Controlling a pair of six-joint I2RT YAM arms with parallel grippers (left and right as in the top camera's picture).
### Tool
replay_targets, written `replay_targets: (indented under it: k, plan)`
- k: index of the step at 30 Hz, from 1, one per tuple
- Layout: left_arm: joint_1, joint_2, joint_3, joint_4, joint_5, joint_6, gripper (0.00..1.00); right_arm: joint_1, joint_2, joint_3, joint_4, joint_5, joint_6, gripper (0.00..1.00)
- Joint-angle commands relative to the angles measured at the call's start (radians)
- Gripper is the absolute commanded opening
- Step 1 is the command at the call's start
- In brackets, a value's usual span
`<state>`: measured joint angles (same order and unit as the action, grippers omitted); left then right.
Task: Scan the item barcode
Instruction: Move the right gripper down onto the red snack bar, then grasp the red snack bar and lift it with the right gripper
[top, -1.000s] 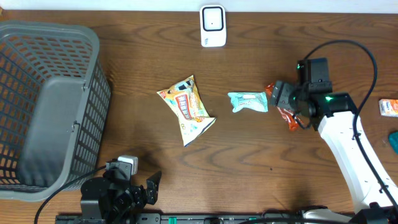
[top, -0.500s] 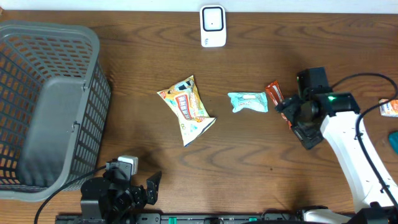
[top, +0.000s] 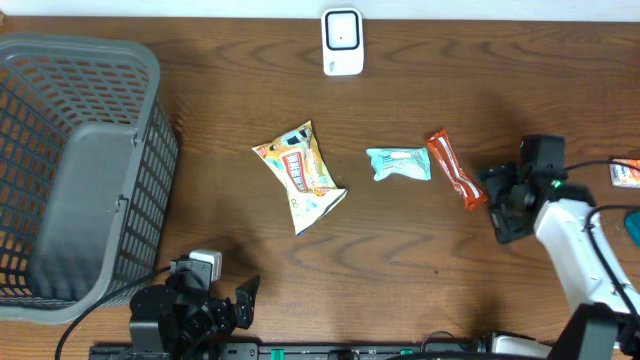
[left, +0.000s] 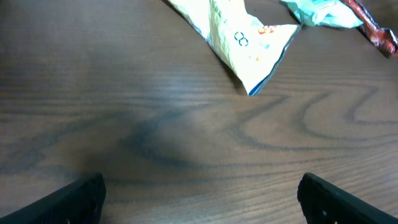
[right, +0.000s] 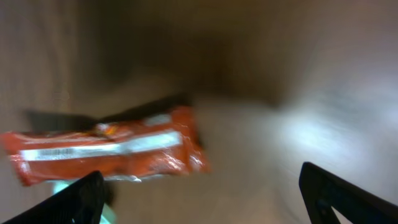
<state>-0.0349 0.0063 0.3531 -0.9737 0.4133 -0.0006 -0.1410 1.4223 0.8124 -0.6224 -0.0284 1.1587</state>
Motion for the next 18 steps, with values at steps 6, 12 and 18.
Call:
replay_targets:
  k: [6, 12, 18]
  plan:
    - [-0.004, -0.002, 0.000, -0.014, 0.009, -0.001, 0.99, -0.002, 0.005, -0.253, 0.415, -0.096, -0.023, 0.98]
    - [-0.004, -0.002, 0.000, -0.014, 0.009, -0.001, 0.99, 0.014, 0.021, -0.316, 0.516, -0.142, -0.003, 0.96]
    - [-0.004, -0.002, 0.000, -0.014, 0.009, -0.001, 0.99, 0.058, 0.146, -0.317, 0.601, -0.144, 0.011, 0.89]
